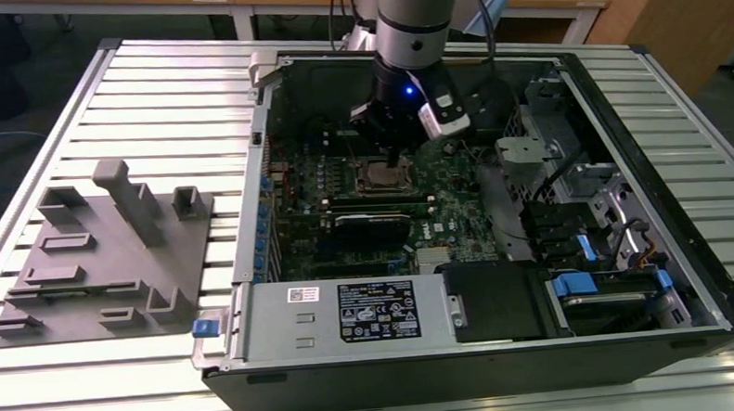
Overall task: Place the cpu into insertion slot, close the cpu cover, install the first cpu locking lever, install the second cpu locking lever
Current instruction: 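Close the cpu cover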
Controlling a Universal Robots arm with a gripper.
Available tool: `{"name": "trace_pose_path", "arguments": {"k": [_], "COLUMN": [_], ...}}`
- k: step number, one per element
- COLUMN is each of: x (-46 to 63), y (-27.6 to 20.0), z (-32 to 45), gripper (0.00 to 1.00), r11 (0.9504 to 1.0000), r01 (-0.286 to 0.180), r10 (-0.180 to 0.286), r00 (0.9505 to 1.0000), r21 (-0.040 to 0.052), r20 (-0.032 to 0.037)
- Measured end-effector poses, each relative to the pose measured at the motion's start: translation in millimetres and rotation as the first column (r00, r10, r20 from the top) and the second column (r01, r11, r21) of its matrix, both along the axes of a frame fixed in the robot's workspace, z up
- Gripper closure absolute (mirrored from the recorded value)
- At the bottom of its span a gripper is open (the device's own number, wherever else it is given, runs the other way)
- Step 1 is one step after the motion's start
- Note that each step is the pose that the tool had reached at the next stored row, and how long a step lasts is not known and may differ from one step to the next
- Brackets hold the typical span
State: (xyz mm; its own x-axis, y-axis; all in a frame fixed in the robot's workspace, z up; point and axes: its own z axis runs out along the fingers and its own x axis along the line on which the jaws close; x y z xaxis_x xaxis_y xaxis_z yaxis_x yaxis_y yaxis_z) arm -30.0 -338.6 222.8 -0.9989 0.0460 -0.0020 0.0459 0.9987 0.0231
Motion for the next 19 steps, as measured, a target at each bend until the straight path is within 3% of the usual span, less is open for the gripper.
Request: {"name": "trace_pose_path", "arguments": {"k": [12,19], "x": [-9.6,-22.3], "y": [-0.1,-0.1], "z": [-6.3,-7.8], "gripper": [0.89,0.89], "r11": [1.0,1.0], "r01": [0.0,0.0], "r10": [0.0,0.0], "r00": [1.0,1.0], "r21": [-0.0002,-0.0001], "r20": [0.0001,0.0007]}}
